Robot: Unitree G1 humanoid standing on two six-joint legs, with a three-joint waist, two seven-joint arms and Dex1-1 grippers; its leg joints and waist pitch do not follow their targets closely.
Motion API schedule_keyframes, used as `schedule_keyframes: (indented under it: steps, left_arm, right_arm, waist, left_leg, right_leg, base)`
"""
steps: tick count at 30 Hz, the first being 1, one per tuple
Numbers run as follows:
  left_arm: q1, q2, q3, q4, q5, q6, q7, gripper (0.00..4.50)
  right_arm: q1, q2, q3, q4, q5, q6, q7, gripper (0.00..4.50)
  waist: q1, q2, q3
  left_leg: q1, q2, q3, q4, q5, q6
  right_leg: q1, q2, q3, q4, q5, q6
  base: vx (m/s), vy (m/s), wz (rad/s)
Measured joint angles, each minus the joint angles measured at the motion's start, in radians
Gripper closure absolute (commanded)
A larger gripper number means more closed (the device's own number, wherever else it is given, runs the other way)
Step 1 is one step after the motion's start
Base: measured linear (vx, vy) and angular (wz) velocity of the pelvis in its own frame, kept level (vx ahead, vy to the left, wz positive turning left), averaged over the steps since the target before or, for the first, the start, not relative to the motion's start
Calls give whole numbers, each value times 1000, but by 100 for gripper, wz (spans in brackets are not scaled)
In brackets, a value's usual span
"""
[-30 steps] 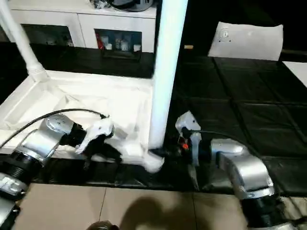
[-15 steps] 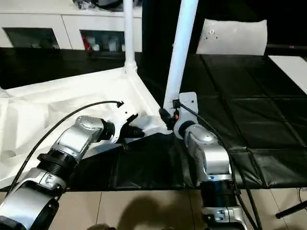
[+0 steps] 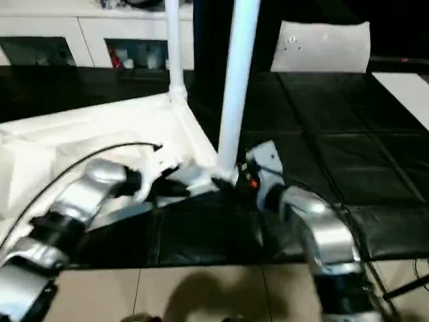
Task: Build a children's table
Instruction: Rotate leg to tighten
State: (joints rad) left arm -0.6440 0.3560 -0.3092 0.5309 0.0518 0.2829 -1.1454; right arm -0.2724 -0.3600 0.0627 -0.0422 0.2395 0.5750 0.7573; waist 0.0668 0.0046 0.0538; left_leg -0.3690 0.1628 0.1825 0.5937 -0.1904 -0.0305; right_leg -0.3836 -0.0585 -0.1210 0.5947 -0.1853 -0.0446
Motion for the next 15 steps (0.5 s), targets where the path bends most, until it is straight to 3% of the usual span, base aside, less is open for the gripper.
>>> schedule_keyframes:
  steps: [7, 10, 15]
  left_arm:
    - [10, 89, -58, -12, -17, -117, -204, 450]
    - [10, 120, -73, -19, -19, -138, -282, 450]
    - [10, 149, -101, -36, -25, -154, -361, 450]
  right_arm:
    - [-5, -128, 52, -2, 28, -30, 207, 4]
    - [-15, -166, 70, 5, 42, -44, 296, 4]
    - [-40, -187, 100, 19, 70, -56, 401, 50]
  waist:
    - [43, 0, 0]
    - [49, -1, 0]
    - [58, -1, 0]
  left_leg:
    - [0, 0, 0, 3, 0, 0]
    - [0, 0, 0, 4, 0, 0]
    - [0, 0, 0, 5, 0, 0]
  right_leg:
    - [2, -1, 0, 0, 0, 1]
    - [2, -1, 0, 1, 0, 1]
    - [3, -1, 0, 1, 0, 1]
  base:
    - [0, 0, 0]
    - [0, 0, 0]
    - [0, 0, 0]
